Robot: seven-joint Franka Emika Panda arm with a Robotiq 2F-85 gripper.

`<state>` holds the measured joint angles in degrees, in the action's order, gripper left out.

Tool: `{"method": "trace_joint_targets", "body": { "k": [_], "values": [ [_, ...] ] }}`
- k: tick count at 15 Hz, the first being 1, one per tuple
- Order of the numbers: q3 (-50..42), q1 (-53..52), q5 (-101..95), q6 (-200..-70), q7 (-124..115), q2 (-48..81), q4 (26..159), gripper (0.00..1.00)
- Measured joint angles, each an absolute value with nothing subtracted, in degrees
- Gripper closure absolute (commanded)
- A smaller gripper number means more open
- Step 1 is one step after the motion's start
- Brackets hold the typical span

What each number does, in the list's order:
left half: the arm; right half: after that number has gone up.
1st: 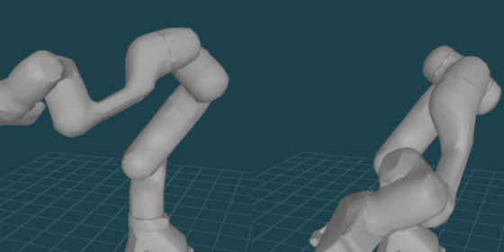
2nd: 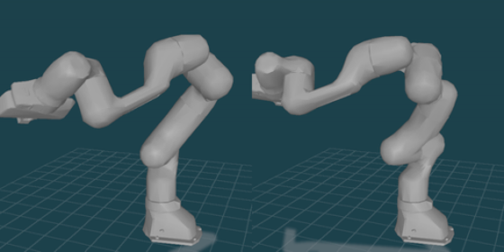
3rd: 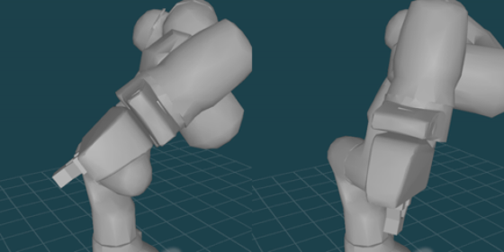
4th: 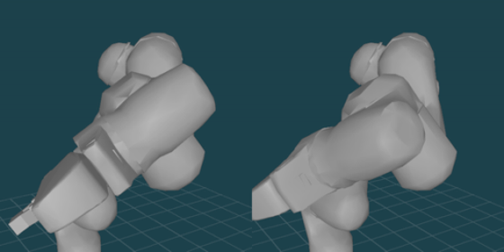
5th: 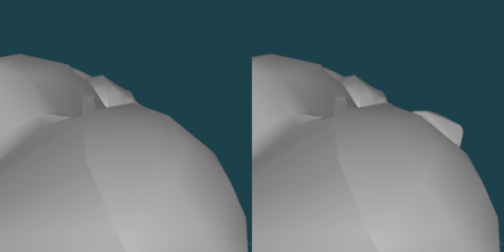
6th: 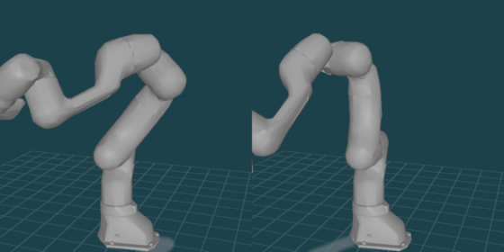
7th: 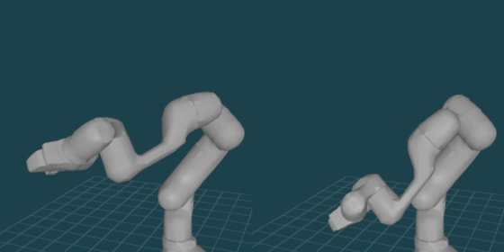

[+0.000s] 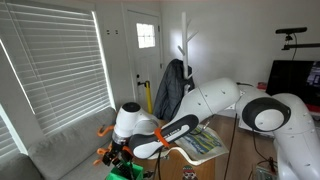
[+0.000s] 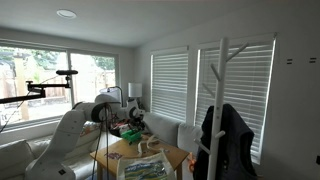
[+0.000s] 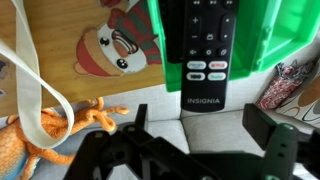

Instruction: Remove the remote controller from the green storage box and put it on the table

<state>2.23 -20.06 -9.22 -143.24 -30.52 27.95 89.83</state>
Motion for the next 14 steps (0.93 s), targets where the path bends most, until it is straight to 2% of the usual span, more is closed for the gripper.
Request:
{"method": "trace_joint_targets", "body": {
  "k": [14],
  "values": [
    [1.34,-20.92,-9.44,-145.08,-31.46,21.43,96.83,0.00]
  ]
}}
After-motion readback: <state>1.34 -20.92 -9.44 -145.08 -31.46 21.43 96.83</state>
